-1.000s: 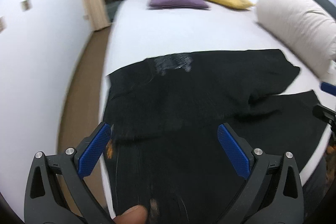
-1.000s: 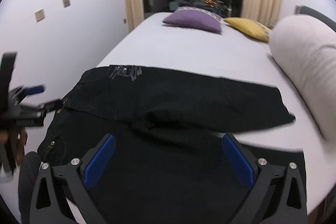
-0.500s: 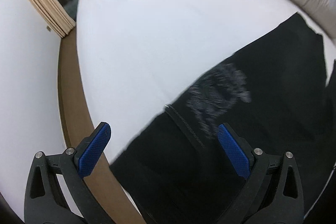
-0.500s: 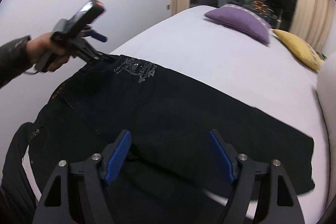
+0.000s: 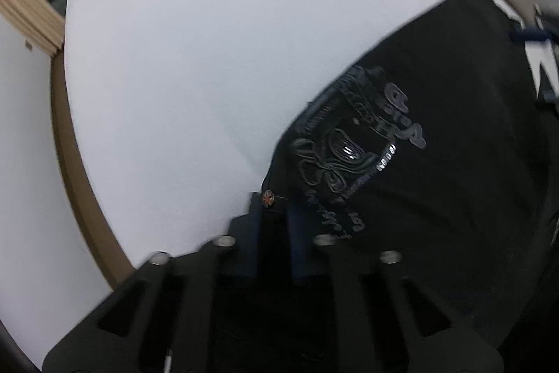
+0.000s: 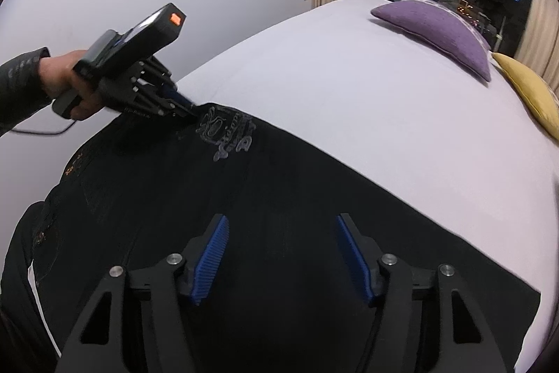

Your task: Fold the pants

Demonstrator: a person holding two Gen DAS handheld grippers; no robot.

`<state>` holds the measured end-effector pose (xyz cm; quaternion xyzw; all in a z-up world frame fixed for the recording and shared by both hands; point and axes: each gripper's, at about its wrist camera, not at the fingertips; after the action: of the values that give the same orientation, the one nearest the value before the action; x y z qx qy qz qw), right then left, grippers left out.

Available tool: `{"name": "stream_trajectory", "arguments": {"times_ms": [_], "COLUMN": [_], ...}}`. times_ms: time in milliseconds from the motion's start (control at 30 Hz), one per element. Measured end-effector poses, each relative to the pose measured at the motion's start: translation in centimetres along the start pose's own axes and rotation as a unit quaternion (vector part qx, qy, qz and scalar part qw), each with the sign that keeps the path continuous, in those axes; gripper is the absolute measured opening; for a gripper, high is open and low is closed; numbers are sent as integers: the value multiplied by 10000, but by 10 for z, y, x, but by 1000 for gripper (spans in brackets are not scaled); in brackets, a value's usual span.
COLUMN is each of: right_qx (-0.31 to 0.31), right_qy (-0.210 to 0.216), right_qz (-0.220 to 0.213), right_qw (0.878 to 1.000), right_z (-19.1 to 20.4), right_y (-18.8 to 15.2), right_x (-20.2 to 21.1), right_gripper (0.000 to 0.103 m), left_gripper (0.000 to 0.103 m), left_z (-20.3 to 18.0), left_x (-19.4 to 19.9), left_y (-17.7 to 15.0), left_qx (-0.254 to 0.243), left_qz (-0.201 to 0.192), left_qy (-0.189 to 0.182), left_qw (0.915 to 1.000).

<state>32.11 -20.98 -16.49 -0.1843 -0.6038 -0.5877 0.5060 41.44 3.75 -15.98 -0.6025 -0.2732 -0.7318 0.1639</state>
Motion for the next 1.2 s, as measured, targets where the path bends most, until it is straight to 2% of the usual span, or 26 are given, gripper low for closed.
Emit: {"name": "stream_trajectory", "arguments": {"times_ms": [167, 367, 533, 633, 700, 733, 800, 1033, 1200], "right_qx": [288, 724, 955, 1107, 1178, 1151, 1011, 10, -1036], "right_qy": [21, -31, -158, -177, -278, -302, -297, -229, 227], "right_qz": [88, 401, 665, 854, 1010, 1065, 1084, 858, 642], "right_qw": [9995, 9966, 9931, 9900, 9875, 9872, 9885, 9960, 9923], "right_z": [9, 20, 25, 31, 32, 31, 27, 24, 27], "right_y": [24, 57, 71, 69, 66, 65, 64, 59, 48], "right_x": [-15, -47, -70, -78, -85, -87, -86, -58, -46], "right_gripper": [54, 53, 53, 45, 26, 23, 12, 7, 6], "left_gripper": [6, 6, 6, 6, 6, 6, 6, 6, 6], "left_z": [-4, -15, -21, -18, -34, -34, -41, -41, -48], "left_x": [22, 57, 59, 52, 51, 53, 69, 77, 83], "left_y": [-17, -56, -59, -57, -70, -71, -71, -74, -78], "left_qx": [257, 213, 263, 303, 345, 367, 386, 539, 626], "left_qz": [-537, -1088, -1323, -1394, -1434, -1447, -1472, -1560, -1611], "left_qy": [243, 596, 645, 605, 585, 573, 559, 539, 489], "left_qw": [9979, 9920, 9888, 9879, 9873, 9871, 9868, 9848, 9837]}}
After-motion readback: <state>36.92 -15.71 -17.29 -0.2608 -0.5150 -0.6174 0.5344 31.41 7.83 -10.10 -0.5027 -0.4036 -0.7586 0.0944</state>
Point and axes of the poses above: each gripper's, at about its wrist camera, not at the fingertips, and x roughly against the way its jaws point, z to its left, y to its top, and after that the axes turned 12 degrees about -x, right-handed
